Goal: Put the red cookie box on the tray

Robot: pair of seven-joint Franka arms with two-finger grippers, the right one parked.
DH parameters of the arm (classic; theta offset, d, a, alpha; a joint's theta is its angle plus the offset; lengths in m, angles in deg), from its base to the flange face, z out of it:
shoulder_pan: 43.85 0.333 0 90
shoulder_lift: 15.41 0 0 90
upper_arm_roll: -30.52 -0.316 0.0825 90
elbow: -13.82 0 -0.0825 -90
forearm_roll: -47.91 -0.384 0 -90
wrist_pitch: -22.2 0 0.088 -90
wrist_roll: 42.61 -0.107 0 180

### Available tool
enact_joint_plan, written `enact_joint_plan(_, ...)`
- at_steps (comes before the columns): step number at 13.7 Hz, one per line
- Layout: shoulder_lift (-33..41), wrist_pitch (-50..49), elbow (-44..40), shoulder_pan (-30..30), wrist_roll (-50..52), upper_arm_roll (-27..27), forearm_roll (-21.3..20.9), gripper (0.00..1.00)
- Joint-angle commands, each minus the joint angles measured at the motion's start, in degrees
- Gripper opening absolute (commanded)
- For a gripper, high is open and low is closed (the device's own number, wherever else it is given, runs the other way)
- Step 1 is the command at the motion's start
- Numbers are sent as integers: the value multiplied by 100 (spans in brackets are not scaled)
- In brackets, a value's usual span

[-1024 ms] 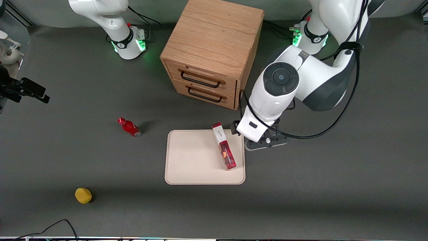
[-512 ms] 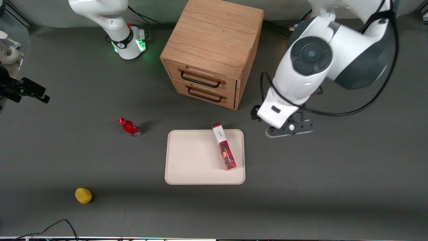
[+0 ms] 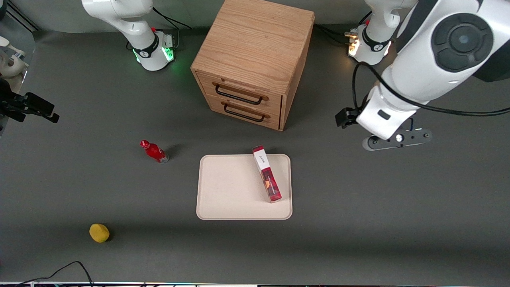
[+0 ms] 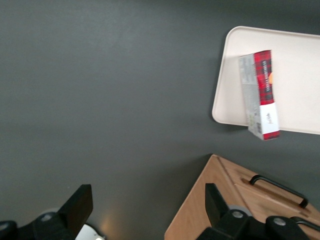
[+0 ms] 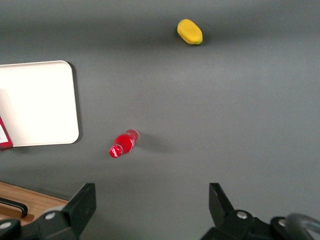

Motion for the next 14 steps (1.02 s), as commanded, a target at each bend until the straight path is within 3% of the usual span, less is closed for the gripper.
enact_joint_plan(1, 858, 356, 1253, 347, -592, -131, 143, 100)
enact_joint_plan(6, 2404, 1788, 3626, 330, -1762, -1028, 635, 100)
enact_joint_plan(14, 2749, 1395, 3753, 339, -2790, -2100, 548, 100)
